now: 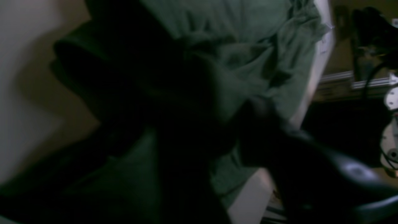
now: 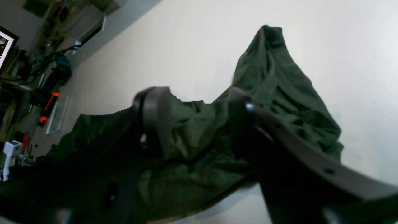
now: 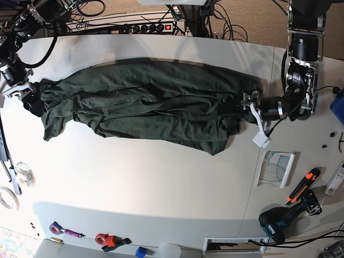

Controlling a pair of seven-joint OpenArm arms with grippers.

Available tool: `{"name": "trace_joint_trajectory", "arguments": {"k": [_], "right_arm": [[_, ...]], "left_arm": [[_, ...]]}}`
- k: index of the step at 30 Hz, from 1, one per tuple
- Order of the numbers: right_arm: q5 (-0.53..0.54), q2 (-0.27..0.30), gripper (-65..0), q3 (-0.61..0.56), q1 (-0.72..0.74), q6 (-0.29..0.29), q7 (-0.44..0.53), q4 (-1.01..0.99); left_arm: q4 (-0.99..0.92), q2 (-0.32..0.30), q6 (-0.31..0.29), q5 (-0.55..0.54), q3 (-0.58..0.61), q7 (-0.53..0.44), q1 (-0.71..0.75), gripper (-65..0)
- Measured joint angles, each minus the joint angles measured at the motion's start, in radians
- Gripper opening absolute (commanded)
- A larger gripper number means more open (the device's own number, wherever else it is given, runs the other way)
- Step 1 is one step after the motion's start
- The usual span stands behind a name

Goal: Layout the t-shirt on the table in an organized manner, then fold the t-shirt properly
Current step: 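Grasp the shirt's side edge with the left gripper, then fold the grasped side over toward the right gripper's side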

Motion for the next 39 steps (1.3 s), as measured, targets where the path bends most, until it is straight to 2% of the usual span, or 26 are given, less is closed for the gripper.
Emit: {"name": "trace_joint_trajectory", "arguments": {"k": [1,2,5,12,14,18,22,25,27,30,34,39], "right_arm": [[0.0,0.0,-36.2,0.0,0.0,0.0,0.0,0.0],[0.0,0.0,-36.2,0.0,0.0,0.0,0.0,0.0],[-0.002,0.0,-36.2,0.0,0.0,0.0,0.0,0.0],[-0.003,0.0,-36.2,0.0,0.0,0.0,0.0,0.0],[-0.004,0.0,-36.2,0.0,0.0,0.001,0.0,0.0],[-0.005,0.0,-36.2,0.0,0.0,0.019,0.0,0.0],[-0.005,0.0,-36.2,0.0,0.0,0.019,0.0,0.0],[-0.006,0.0,-36.2,0.0,0.0,0.019,0.0,0.0],[-0.019,0.0,-36.2,0.0,0.0,0.019,0.001,0.0],[-0.032,0.0,-36.2,0.0,0.0,0.019,0.0,0.0],[-0.031,0.0,-36.2,0.0,0.0,0.019,0.0,0.0],[-0.031,0.0,-36.2,0.0,0.0,0.019,0.0,0.0]], "left_arm": [[-0.002,0.003,0.005,0.008,-0.001,0.008,0.002,-53.5],[0.0,0.003,-0.019,0.037,-0.004,0.023,0.007,-65.0],[-0.002,0.005,-0.051,0.029,-0.036,0.049,0.008,-65.0],[0.021,0.006,-0.112,-0.105,-0.101,0.14,0.008,-65.0],[0.077,0.033,-0.137,-0.122,-0.101,0.153,0.002,-65.0],[0.217,0.135,-0.141,-0.121,-0.083,0.156,0.0,-65.0],[0.281,0.216,-0.13,-0.01,0.019,0.122,-0.019,-65.0],[0.28,0.276,-0.129,0.135,0.135,0.043,-0.035,-65.0],[0.279,0.305,-0.084,0.241,0.217,-0.037,-0.034,-65.0],[0.278,0.317,-0.011,0.385,0.332,-0.147,-0.045,-65.0],[0.278,0.339,0.052,0.525,0.442,-0.22,-0.071,-65.0],[0.274,0.394,0.082,0.576,0.502,-0.243,-0.093,-65.0]]}}
